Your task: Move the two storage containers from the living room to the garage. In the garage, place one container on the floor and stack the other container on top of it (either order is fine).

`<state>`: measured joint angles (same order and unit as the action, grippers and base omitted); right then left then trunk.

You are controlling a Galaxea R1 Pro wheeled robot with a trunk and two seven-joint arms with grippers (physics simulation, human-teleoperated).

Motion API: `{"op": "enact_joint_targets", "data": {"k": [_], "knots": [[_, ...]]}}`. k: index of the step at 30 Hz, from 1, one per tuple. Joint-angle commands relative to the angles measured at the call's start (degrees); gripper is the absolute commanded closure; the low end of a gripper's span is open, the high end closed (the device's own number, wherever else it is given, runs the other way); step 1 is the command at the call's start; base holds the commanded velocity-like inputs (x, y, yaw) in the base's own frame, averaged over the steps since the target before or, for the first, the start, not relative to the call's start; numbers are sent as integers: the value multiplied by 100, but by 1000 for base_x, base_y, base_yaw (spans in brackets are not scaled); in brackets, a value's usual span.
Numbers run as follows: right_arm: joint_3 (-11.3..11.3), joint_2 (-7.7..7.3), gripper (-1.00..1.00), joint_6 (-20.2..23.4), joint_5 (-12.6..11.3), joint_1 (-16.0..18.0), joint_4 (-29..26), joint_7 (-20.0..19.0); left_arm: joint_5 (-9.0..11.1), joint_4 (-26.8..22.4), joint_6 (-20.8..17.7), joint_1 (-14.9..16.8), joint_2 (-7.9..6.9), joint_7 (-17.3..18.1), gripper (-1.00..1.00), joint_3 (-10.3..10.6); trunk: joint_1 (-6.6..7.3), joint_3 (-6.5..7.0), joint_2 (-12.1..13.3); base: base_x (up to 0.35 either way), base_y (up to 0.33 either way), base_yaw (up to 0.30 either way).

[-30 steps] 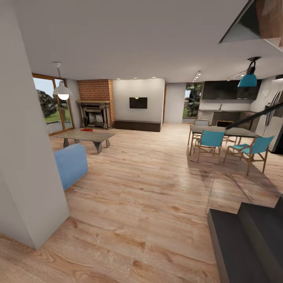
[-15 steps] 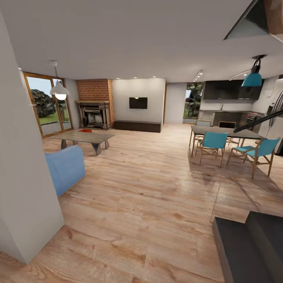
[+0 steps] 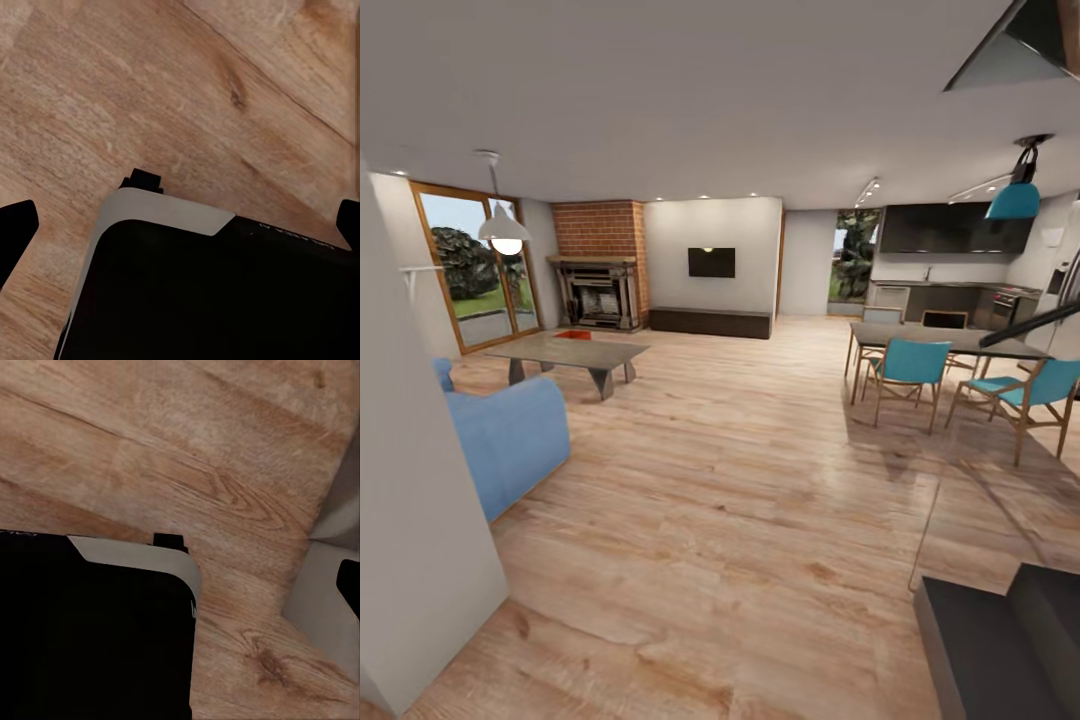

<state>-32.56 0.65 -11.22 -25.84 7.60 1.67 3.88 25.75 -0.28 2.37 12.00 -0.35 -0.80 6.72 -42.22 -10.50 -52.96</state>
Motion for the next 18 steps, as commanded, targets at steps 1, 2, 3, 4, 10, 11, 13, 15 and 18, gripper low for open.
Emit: {"op": "enact_joint_targets", "data": {"k": [1, 2, 3, 4, 10, 11, 13, 15, 18], "knots": [[-48, 5, -100, -30, -44, 6, 18, 7, 44, 2, 14, 4, 0, -8, -100, 49, -4, -8, -4, 323, 0, 0], [-48, 5, -100, -29, -44, 6, 18, 7, 44, 2, 15, 4, 0, -8, -100, 49, -4, -8, -4, 323, 0, 0], [-48, 5, -100, -29, -44, 6, 18, 7, 44, 2, 16, 4, 0, -8, -100, 49, -4, -8, -4, 323, 0, 0], [-48, 5, -100, -29, -44, 6, 18, 7, 44, 2, 16, 4, 0, -8, -100, 49, -4, -8, -4, 323, 0, 0], [-48, 5, -100, -29, -44, 7, 18, 7, 44, 2, 22, 4, 0, -8, -100, 47, -4, -8, -4, 323, 0, 0], [-48, 5, -100, -29, -44, 6, 18, 7, 44, 2, 24, 4, 0, -8, -100, 45, -4, -8, -4, 323, 0, 0], [-48, 5, -100, -29, -44, 6, 18, 7, 44, 2, 25, 4, 0, -8, -100, 46, -4, -8, -4, 323, 0, 0], [-48, 5, -100, -29, -44, 7, 18, 7, 44, 2, 26, 4, 0, -8, -100, 46, -4, -8, -4, 323, 0, 0], [-48, 5, -100, -29, -44, 7, 18, 7, 44, 2, 22, 4, 0, -8, -100, 48, -4, -8, -4, 323, 0, 0]]}}
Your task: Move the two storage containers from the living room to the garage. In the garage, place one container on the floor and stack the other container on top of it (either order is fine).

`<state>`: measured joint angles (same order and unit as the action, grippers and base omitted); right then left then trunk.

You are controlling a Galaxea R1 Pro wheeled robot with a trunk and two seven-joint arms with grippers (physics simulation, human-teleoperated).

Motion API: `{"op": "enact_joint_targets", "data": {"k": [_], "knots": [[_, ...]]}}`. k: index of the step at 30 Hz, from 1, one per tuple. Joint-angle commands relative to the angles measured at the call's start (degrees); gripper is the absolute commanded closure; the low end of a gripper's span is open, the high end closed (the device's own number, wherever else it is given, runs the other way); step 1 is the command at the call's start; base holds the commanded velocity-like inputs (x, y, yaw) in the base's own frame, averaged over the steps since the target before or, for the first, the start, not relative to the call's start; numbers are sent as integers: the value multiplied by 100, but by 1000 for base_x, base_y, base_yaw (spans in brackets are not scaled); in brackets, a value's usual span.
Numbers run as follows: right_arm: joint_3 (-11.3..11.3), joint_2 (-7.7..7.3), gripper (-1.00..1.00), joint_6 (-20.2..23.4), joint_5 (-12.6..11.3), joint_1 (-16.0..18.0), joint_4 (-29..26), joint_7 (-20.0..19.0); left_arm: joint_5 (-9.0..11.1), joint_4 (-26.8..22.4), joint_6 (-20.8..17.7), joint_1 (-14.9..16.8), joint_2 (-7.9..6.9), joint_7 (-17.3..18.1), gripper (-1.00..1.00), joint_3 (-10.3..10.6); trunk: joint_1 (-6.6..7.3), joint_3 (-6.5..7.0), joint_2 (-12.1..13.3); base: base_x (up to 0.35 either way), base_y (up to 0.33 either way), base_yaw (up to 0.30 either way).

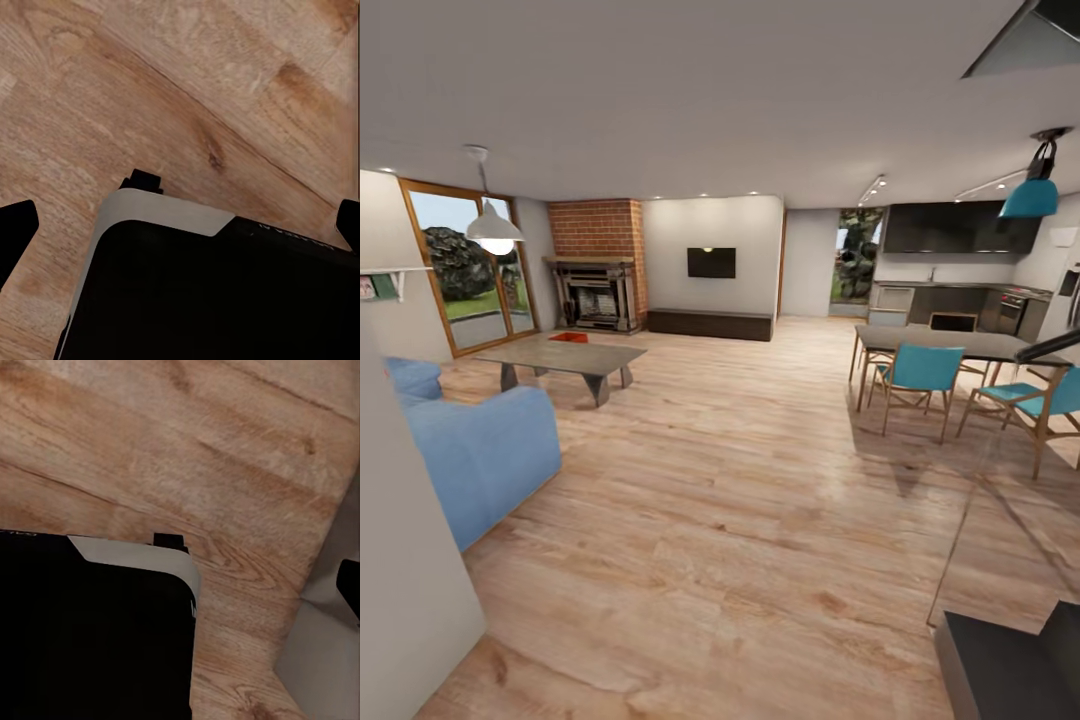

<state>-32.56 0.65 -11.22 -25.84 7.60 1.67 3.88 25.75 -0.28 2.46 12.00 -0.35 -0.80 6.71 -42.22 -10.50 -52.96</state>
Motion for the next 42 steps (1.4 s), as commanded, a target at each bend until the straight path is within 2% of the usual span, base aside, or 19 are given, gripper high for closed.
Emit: {"op": "enact_joint_targets", "data": {"k": [1, 42], "knots": [[-48, 5, -100, -30, -44, 6, 18, 7, 44, 2, 13, 4, 0, -8, -100, 49, -4, -8, -4, 323, 0, 0], [-48, 5, -100, -30, -44, 8, 18, 7, 55, 2, 23, 4, 5, -10, -100, 45, -4, -8, -4, 323, 0, 0]]}}
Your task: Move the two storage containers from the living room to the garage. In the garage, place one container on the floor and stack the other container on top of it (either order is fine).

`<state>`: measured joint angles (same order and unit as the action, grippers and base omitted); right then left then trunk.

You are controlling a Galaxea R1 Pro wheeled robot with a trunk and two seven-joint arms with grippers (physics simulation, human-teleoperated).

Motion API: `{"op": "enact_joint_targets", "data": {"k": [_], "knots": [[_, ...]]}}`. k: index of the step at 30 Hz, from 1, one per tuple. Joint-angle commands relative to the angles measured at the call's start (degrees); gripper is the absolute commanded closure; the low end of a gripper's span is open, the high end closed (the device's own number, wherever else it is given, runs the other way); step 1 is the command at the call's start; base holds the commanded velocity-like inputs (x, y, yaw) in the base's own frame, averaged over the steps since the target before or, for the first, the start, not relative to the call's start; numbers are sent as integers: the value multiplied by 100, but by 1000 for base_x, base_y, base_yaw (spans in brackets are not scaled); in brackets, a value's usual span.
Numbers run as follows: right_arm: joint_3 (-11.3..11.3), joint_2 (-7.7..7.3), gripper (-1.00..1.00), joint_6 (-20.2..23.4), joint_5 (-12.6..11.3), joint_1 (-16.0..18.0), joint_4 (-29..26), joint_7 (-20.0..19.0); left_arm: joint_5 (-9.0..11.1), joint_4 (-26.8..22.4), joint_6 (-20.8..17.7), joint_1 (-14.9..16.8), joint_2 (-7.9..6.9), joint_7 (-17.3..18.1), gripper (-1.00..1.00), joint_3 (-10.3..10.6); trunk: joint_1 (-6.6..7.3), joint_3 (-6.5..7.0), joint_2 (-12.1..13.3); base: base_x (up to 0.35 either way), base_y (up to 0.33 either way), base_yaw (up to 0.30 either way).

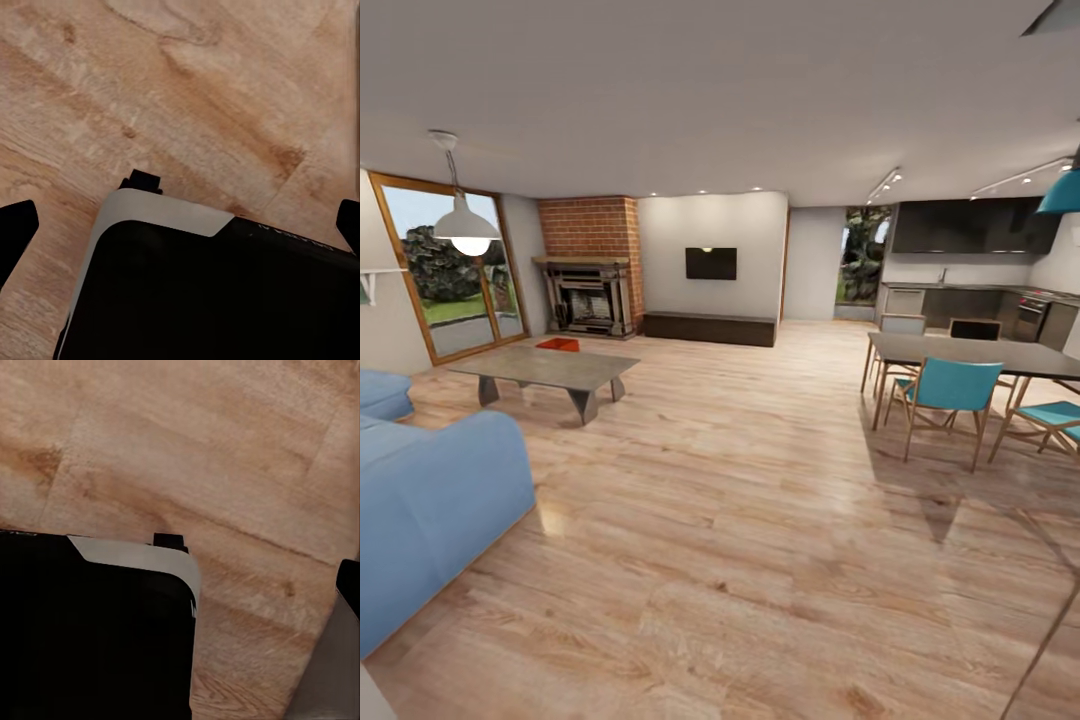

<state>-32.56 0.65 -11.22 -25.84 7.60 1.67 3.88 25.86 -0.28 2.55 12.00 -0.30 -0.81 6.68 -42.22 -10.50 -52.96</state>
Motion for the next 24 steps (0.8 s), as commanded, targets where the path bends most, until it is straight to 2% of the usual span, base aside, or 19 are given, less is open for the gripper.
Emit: {"op": "enact_joint_targets", "data": {"k": [1, 24], "knots": [[-48, 5, -100, -30, -44, 6, 18, 7, 47, 2, 15, 4, 2, -10, -100, 50, -4, -8, -4, 323, 0, 0], [-81, 1, -100, -38, -25, 5, 18, -2, 33, 2, -18, 3, -5, -7, -100, 53, -4, -8, -4, 323, 0, 0]]}}
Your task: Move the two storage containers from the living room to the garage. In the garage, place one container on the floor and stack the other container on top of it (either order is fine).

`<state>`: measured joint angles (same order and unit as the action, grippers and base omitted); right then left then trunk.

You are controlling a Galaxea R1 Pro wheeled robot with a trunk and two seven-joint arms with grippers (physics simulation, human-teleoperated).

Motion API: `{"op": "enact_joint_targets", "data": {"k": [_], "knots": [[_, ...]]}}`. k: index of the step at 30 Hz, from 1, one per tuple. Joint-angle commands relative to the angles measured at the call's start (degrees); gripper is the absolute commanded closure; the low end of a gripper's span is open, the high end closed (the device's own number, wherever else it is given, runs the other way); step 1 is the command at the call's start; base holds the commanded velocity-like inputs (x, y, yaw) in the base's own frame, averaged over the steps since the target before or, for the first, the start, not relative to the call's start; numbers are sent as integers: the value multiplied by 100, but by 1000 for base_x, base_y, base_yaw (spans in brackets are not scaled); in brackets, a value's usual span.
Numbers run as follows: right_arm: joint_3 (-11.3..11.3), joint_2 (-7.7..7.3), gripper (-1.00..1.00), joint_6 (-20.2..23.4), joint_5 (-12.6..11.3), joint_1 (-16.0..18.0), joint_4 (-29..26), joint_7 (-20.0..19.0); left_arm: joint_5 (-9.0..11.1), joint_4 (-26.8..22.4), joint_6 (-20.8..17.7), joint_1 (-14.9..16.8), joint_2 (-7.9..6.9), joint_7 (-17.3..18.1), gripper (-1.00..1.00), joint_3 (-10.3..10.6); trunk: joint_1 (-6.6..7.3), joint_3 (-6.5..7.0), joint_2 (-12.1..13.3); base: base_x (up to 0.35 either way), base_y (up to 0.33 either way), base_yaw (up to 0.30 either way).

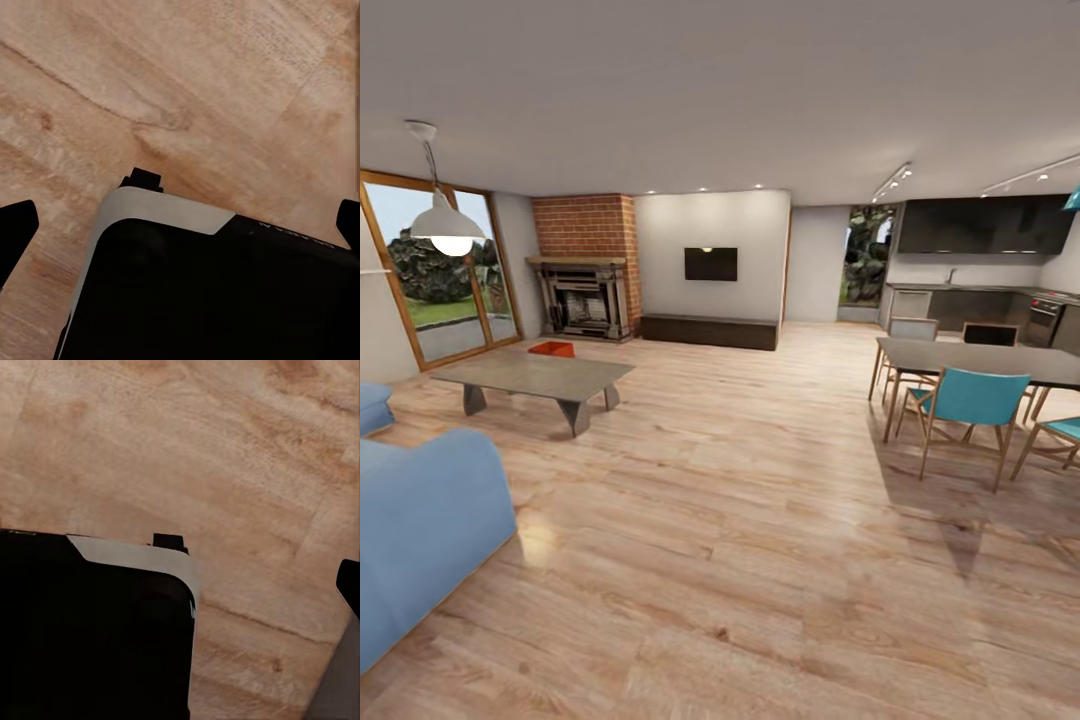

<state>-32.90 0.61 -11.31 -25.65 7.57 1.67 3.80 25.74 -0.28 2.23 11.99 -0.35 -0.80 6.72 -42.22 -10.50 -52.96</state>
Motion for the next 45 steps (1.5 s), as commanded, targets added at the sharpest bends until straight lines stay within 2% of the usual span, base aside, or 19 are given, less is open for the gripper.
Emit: {"op": "enact_joint_targets", "data": {"k": [1, 24, 45], "knots": [[-48, 6, -100, -30, -42, 7, 18, 5, 44, 2, 14, 4, 0, -8, -100, 49, -4, -8, -4, 323, 0, 0], [21, 23, -100, -44, -59, 8, 18, 23, 45, 2, -2, 5, 0, -8, -100, 49, -4, -8, -4, 323, 0, 0], [-11, 18, -100, -39, -53, 7, 18, 18, 44, 2, 23, 5, 0, -8, -100, 49, -4, -8, -4, 323, 0, 0]]}}
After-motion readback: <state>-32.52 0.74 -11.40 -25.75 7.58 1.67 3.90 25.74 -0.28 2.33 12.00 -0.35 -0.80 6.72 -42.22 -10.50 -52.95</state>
